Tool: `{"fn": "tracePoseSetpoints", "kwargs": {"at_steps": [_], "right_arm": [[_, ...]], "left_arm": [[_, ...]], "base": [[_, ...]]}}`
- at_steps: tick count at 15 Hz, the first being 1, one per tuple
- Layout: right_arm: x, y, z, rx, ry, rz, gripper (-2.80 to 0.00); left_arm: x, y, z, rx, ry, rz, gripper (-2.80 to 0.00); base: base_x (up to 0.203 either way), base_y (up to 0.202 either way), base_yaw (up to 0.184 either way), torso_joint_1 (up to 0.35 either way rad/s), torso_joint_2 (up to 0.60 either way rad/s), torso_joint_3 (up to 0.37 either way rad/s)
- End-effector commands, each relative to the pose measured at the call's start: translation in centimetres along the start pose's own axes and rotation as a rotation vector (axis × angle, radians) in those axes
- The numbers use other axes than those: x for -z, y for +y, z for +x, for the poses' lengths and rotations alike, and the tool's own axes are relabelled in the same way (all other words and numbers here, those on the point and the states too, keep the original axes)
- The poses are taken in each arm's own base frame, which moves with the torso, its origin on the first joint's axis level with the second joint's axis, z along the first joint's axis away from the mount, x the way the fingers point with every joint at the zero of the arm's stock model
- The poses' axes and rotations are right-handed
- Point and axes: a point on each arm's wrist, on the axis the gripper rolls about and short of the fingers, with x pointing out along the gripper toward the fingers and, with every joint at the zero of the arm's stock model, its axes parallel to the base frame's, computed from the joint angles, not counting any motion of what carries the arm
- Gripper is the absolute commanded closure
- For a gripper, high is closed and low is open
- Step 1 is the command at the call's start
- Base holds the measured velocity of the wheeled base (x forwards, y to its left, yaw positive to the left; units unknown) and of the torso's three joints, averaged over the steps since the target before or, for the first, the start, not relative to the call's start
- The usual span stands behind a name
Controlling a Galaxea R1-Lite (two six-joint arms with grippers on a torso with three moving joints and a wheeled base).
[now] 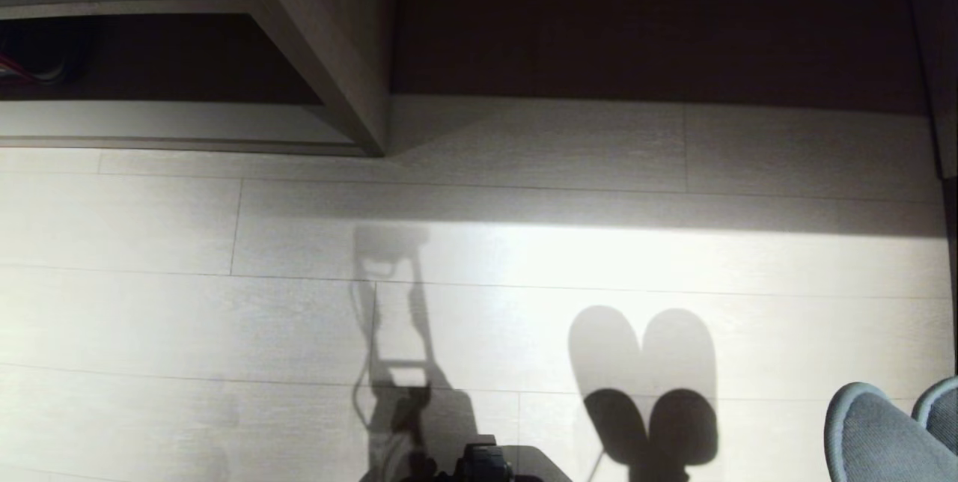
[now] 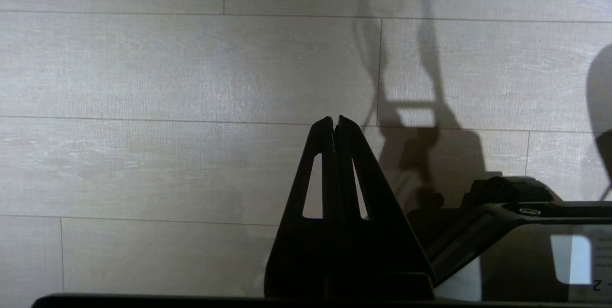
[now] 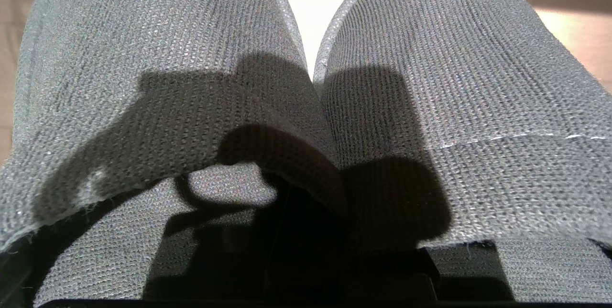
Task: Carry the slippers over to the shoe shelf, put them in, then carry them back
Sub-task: Place the slippers on the floor
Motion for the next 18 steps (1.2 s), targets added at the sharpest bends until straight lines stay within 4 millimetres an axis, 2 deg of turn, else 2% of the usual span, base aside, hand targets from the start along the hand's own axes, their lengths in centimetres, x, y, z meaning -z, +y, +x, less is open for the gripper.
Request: {"fn": "tracePoseSetpoints", "kwargs": {"at_steps": [1, 18], "right_arm": [[0.00, 0.00, 0.01, 0.000, 0.001, 0.000, 0.00], [0.00, 0.00, 0.01, 0.000, 0.001, 0.000, 0.00]], "left_arm": [[0.01, 0.00, 0.00, 0.000, 0.002, 0.000, 0.00], [0.00, 0.00, 0.00, 0.000, 0.000, 0.000, 0.00]], "base": [[0.000, 0.000, 0.000, 0.003, 0.01, -0.200], [0.000, 0.000, 0.000, 0.002, 0.00, -0.199]]}}
